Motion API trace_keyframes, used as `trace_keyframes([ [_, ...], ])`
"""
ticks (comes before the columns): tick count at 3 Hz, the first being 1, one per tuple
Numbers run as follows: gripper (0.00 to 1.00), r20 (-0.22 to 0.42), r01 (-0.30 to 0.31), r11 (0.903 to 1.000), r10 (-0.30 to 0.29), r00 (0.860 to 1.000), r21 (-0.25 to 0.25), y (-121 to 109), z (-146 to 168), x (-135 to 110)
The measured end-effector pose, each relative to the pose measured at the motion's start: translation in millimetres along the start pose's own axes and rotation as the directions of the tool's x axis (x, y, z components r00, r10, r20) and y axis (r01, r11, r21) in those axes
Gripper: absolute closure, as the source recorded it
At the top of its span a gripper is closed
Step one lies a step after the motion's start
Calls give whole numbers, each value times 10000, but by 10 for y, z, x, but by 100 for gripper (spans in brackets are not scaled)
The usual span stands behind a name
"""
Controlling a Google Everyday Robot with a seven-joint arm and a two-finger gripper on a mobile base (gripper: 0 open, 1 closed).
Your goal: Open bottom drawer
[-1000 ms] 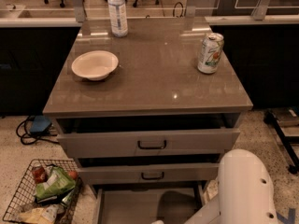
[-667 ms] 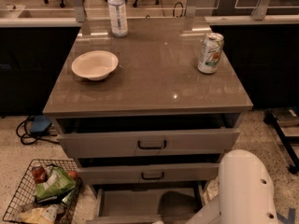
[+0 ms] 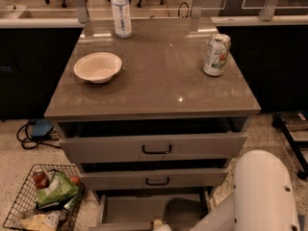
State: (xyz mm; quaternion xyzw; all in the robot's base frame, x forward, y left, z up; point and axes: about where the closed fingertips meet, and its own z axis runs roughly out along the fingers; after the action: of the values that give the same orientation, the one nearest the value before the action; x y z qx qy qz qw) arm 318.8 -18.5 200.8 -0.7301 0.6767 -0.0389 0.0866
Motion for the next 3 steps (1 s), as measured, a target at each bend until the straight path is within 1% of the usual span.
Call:
trace_keyframes([
  [1,0,24,88,9963,-91,10000,853,-202,-419,147],
  [2,0,20,-46,9890,43,10000,1481,-423,-677,342],
  [3,18,2,-57,9886,57,10000,1507,-436,-686,354],
])
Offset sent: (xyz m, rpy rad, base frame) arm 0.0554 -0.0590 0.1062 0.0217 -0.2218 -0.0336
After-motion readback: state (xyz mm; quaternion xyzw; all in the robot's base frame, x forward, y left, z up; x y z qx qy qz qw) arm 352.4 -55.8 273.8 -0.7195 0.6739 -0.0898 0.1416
